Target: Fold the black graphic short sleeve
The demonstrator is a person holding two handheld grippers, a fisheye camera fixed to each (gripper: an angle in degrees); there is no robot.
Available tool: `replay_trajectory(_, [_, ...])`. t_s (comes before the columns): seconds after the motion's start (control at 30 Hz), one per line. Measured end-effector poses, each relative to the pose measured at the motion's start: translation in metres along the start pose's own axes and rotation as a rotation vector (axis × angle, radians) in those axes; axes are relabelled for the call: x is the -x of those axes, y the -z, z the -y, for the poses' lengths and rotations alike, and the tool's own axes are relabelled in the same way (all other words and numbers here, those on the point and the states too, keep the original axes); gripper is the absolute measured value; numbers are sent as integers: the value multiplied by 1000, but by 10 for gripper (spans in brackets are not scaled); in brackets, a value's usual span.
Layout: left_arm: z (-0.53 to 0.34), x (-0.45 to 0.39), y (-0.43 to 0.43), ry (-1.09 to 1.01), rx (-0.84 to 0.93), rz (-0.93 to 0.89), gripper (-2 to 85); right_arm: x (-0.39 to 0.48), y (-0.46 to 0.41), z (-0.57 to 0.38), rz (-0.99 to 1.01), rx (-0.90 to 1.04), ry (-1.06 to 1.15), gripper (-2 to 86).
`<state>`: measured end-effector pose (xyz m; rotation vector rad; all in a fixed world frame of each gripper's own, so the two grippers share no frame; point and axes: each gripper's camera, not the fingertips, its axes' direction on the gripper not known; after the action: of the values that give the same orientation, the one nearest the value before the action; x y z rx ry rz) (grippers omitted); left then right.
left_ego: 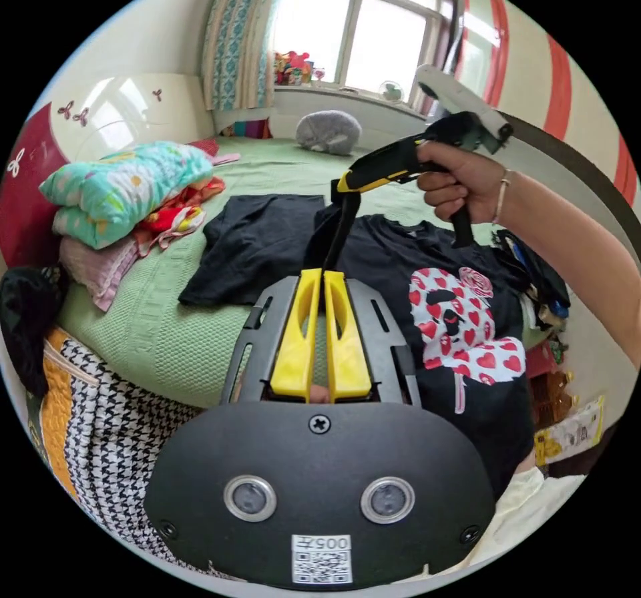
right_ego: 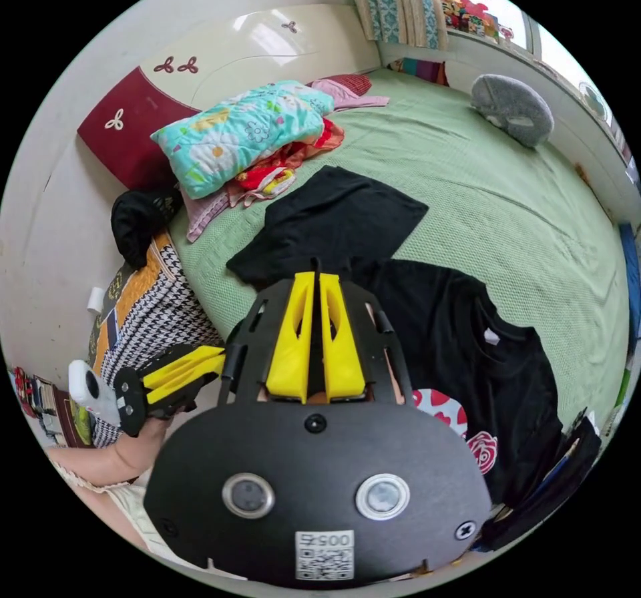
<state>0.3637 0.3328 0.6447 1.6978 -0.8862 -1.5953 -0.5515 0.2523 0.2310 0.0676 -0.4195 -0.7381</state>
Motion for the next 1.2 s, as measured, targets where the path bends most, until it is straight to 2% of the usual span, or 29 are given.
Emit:
replay_trajectory(0.13, [-5,-53,-13,-72,35,-198,13,-55,15,-42,-57,20,-120,-13])
replay_trajectory(0.23, [-9,-80,-26,-116,77,-232,45,-100,9,-72,-76,75,-239,6])
replay_trajectory(0.37, [-3,-83,-46,-80,116,-184,80,-131,6,-91,-151,115,-339,34])
replay_trajectory(0.63, [33,-58,-118,29,237,-111,109,-90,1,-33,-125,79,-160,84])
replay_trajectory(0.8, [46,-66,-162,26,330,-99,106,-69,-33,10,-102,90,-181,102])
replay_trajectory(0.87, [48,-70,-170,32,343,-113,92,-67,-49,21,-136,122,-200,97])
replay_trajectory(1.0, [54,-80,-176,16,338,-120,68,-70,-73,28,-254,209,-263,30])
replay_trajectory(1.2, [72,-85,-171,5,320,-199,37,-70,-32,13,-172,100,-274,-11])
